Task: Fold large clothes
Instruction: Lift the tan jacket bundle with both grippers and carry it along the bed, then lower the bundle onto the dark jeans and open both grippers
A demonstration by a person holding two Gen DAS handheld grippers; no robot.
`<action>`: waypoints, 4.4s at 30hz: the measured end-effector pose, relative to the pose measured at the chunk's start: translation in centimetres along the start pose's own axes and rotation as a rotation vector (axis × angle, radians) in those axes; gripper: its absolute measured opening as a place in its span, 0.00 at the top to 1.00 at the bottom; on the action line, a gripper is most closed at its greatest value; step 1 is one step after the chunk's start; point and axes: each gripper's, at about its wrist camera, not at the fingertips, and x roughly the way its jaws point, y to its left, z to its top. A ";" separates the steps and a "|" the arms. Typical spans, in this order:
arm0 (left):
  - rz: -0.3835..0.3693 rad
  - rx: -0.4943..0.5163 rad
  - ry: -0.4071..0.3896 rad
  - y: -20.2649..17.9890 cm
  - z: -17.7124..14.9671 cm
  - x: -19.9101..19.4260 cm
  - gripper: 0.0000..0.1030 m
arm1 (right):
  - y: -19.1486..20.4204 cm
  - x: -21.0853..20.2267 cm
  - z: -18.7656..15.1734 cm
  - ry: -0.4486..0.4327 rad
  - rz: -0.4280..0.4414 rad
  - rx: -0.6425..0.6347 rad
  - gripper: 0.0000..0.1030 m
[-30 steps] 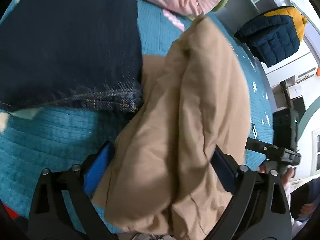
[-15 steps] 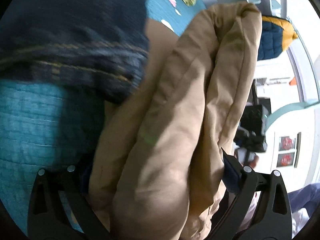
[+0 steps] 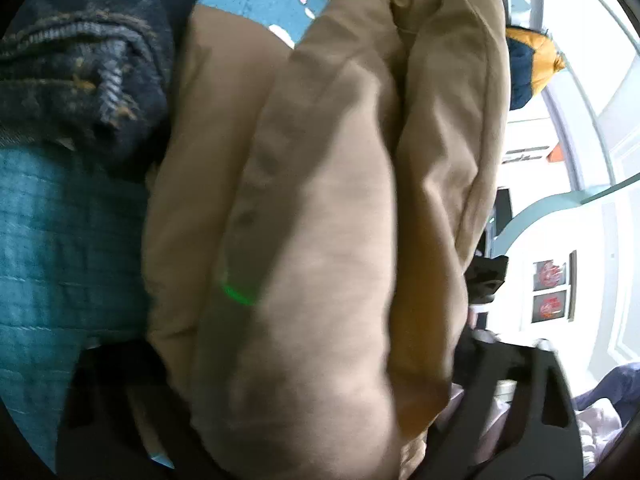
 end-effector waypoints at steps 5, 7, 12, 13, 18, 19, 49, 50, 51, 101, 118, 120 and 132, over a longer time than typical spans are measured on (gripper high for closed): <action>0.096 0.085 -0.074 -2.7 -0.9 -0.2 0.39 | 1.3 -1.1 -1.0 -0.067 -0.059 -0.037 0.33; 0.115 0.097 -0.097 -3.5 -1.2 -0.5 0.40 | 2.2 -2.0 -1.3 -0.093 -0.054 -0.047 0.41; 0.112 0.136 -0.136 -6.3 -2.2 -0.4 0.41 | 5.4 -3.8 -2.3 -0.148 -0.077 -0.131 0.45; 0.107 0.148 -0.142 -6.4 -2.5 -0.4 0.42 | 5.7 -4.1 -2.4 -0.156 -0.078 -0.137 0.45; 0.105 0.195 -0.171 -8.7 -3.1 -0.7 0.43 | 8.4 -5.6 -2.3 -0.195 -0.093 -0.185 0.45; 0.107 0.201 -0.180 -9.0 -2.9 -0.8 0.43 | 8.9 -5.8 -2.3 -0.200 -0.094 -0.190 0.45; 0.176 0.170 -0.606 -6.3 -0.1 -20.5 0.43 | 27.6 6.6 4.3 -0.117 -0.074 -0.493 0.45; 0.189 0.165 -0.621 -5.9 0.4 -21.0 0.43 | 28.2 7.5 4.9 -0.110 -0.083 -0.503 0.45; 0.195 0.161 -0.631 -5.7 0.5 -21.7 0.43 | 28.8 8.5 5.4 -0.104 -0.093 -0.516 0.45; 0.739 -0.043 -0.704 5.0 7.4 -22.6 0.74 | 26.8 25.9 9.7 0.038 -0.678 -0.629 0.83; 0.794 0.076 -0.784 1.0 16.2 -26.6 0.74 | 32.5 28.7 17.8 -0.022 -0.686 -0.717 0.81; 0.821 -0.011 -0.742 4.8 17.6 -24.8 0.74 | 30.7 30.2 18.8 -0.007 -0.666 -0.709 0.81; 0.885 0.023 -0.774 3.4 15.8 -24.1 0.58 | 30.0 27.7 17.6 -0.069 -0.557 -0.676 0.75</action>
